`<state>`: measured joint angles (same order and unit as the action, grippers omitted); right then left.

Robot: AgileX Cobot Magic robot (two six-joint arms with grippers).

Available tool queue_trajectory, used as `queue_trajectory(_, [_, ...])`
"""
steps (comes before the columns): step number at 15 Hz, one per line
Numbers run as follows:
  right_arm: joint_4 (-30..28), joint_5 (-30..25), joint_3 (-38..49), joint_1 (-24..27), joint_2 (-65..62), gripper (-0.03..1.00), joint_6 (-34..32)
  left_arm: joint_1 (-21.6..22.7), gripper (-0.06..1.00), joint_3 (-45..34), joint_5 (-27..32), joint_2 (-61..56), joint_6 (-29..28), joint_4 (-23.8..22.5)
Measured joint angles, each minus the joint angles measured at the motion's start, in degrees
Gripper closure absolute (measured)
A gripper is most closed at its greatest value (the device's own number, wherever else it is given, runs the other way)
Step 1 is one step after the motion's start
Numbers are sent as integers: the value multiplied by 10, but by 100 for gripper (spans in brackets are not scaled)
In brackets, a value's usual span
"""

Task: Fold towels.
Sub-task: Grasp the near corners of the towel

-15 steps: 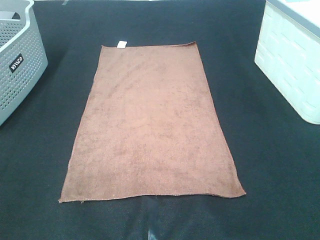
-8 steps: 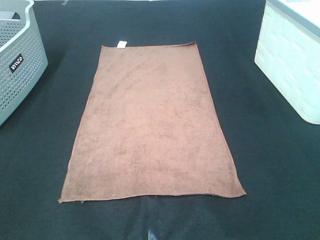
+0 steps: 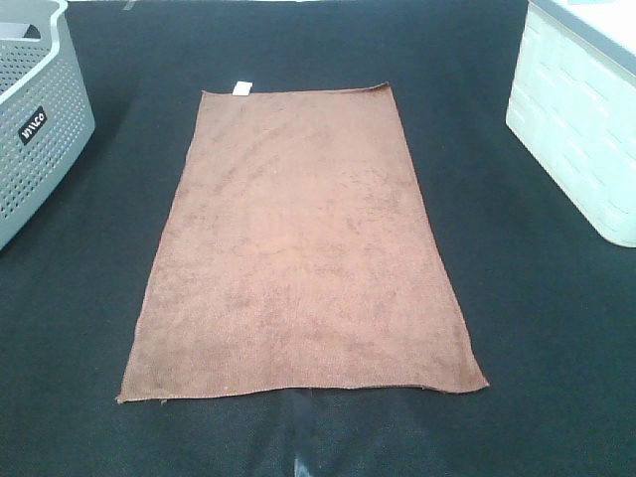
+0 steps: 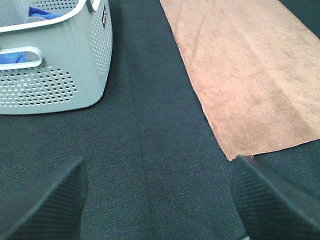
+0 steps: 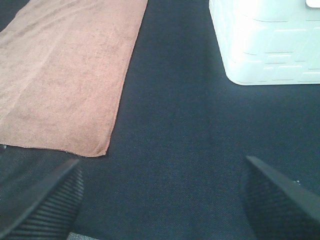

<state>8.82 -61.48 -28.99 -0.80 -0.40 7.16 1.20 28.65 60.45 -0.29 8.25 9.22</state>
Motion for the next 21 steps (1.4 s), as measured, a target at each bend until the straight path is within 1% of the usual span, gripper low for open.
queue_trajectory(21, [0, 0, 0, 0, 0, 17, 0, 0, 19, 0, 0, 0, 0, 0])
